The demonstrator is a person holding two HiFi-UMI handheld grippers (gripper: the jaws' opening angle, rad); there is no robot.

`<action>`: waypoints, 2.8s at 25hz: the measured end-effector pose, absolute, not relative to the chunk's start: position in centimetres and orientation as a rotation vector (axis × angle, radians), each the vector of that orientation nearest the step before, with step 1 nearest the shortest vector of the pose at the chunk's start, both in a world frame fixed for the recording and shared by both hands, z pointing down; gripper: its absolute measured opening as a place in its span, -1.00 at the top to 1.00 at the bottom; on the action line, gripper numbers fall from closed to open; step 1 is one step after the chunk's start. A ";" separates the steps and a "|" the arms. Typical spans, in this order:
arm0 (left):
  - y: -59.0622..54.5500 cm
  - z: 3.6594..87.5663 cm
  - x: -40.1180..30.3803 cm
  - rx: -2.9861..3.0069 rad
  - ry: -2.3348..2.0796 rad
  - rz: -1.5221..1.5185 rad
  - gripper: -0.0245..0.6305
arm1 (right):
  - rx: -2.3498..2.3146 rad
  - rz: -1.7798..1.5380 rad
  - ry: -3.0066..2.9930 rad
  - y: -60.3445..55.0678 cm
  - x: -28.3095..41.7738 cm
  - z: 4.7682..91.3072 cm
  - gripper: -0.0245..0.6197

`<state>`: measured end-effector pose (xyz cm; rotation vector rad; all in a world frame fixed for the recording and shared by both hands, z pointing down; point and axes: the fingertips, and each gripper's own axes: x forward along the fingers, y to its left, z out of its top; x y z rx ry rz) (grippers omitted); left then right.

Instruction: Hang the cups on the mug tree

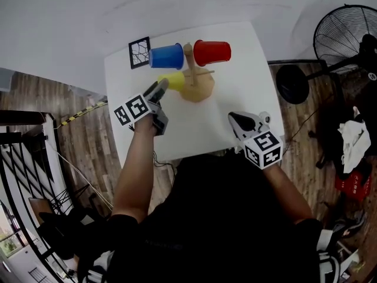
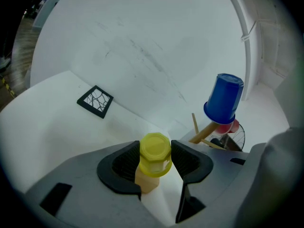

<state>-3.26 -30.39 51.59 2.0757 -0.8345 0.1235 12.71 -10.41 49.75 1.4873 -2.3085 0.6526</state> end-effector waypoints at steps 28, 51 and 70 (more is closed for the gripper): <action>-28.1 52.7 -2.2 2.240 -0.758 0.353 0.18 | 1.538 0.652 -2.268 -9.0 10.7 49.4 0.90; -20.7 45.5 -9.2 2.569 -0.793 0.468 0.87 | 1.654 0.522 -2.363 -9.0 4.0 46.5 0.90; -3.2 43.8 -0.8 2.563 -0.881 0.428 0.88 | 1.404 0.345 -2.575 -1.2 8.3 42.2 0.90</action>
